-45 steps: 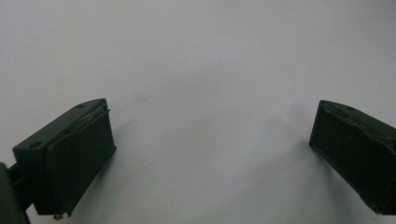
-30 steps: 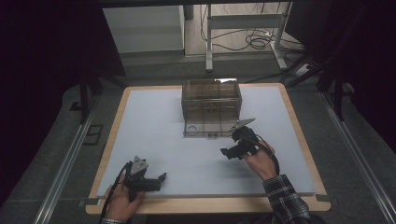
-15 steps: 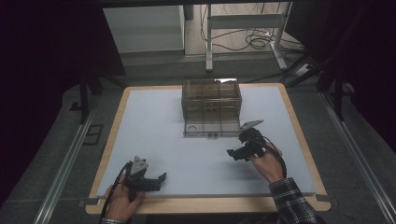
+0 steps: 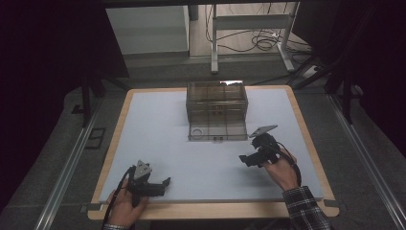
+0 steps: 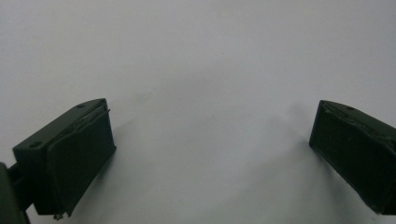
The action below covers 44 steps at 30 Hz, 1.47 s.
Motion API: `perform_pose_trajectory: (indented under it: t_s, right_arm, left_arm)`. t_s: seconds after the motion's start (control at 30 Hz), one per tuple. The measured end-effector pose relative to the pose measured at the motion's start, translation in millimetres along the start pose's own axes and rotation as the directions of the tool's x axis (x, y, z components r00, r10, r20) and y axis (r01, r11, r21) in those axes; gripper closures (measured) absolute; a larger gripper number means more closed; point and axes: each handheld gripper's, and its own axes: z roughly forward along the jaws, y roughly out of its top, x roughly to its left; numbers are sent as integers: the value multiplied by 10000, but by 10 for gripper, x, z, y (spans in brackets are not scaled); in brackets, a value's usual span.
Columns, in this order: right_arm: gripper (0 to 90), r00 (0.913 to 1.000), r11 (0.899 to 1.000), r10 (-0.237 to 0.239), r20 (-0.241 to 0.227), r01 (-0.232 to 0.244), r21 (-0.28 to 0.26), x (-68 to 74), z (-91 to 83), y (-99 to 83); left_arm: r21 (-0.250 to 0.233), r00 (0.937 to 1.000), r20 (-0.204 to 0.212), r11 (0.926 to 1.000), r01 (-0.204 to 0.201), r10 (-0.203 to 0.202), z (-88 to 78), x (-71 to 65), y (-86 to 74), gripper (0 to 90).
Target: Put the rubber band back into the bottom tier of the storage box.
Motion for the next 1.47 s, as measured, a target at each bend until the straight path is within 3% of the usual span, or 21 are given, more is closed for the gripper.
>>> perform_pose_trajectory:
  t_s: [0.9, 1.2, 1.33, 1.47]
  right_arm:
    - [77, 9993, 9997, 212, 318, -216, 128, -136, -177, -334]
    - [55, 9974, 9978, 603, 398, -614, 258, -239, -108, -507]
    - [43, 9959, 9945, 591, 691, -647, 828, -253, -28, -551]
    - [25, 9946, 9929, 773, 695, -832, 852, -270, -4, -568]
  left_arm:
    - [0, 10000, -3, 10000, 3, -3, 0, 0, 0, 0]
    - [0, 10000, -3, 10000, 1, -1, 0, 0, 0, 0]
    - [-1, 10000, -4, 10000, -3, 3, 0, 0, 0, 0]
    - [4, 10000, 2, 10000, -1, 1, 0, -1, -1, 0]
